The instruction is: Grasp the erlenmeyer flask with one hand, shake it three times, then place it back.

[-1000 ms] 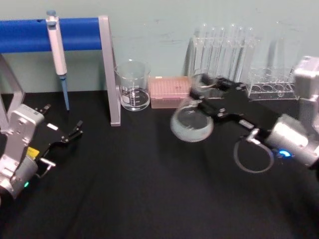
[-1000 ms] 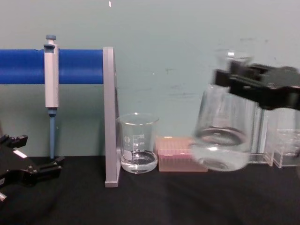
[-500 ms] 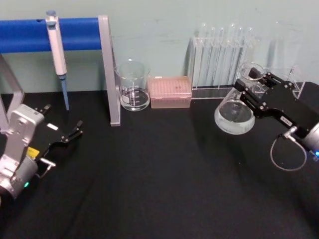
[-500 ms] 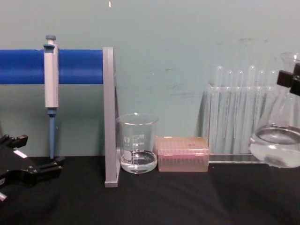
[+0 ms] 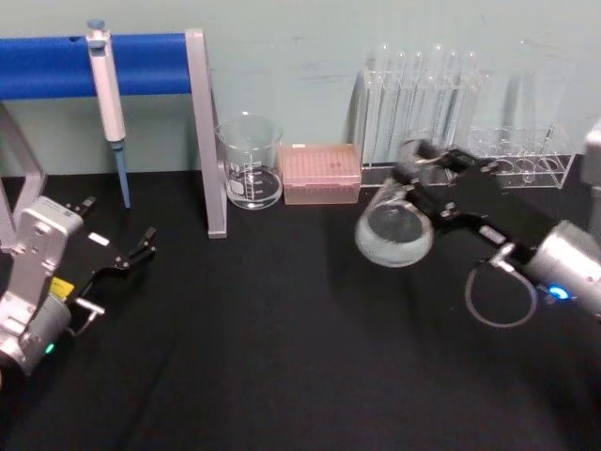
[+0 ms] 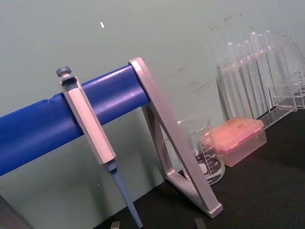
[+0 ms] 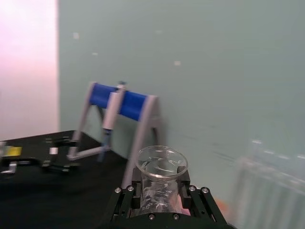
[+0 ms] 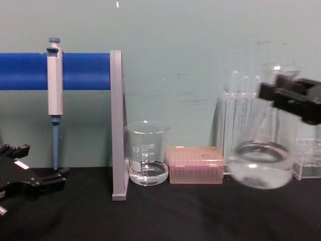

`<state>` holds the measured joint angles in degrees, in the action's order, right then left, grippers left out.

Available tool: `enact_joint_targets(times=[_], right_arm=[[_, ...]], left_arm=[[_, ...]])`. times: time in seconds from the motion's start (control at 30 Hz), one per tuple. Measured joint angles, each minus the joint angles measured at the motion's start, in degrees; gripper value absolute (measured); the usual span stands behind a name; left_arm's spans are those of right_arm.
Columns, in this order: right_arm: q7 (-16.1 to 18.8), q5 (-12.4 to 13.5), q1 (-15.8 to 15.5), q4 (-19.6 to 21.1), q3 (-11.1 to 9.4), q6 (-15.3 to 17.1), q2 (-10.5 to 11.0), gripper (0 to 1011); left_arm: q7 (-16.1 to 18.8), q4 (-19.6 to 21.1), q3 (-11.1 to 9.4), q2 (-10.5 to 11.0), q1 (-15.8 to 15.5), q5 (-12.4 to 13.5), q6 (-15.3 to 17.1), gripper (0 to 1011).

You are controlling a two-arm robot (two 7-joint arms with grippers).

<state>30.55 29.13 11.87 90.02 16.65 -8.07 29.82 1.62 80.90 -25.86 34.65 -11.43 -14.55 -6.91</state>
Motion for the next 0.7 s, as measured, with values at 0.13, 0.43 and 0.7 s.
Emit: enact_joint_targets(times=[0.13,0.43,0.7], right_arm=[[3.0,0.0,2.3,-1.2,2.7,0.4,-1.2,458],[10.1,0.8,7.6,-3.6,10.1,0.7,-4.0,458],[12.8,1.6,9.7,-4.3,13.3,0.7,-5.0,458]], left_arm=[[0.0,0.0,0.0,0.0,0.0,0.0,0.0,1001],[0.0,0.0,0.0,0.0,0.0,0.0,0.0,1001],[0.0,0.0,0.0,0.0,0.0,0.0,0.0,1001]])
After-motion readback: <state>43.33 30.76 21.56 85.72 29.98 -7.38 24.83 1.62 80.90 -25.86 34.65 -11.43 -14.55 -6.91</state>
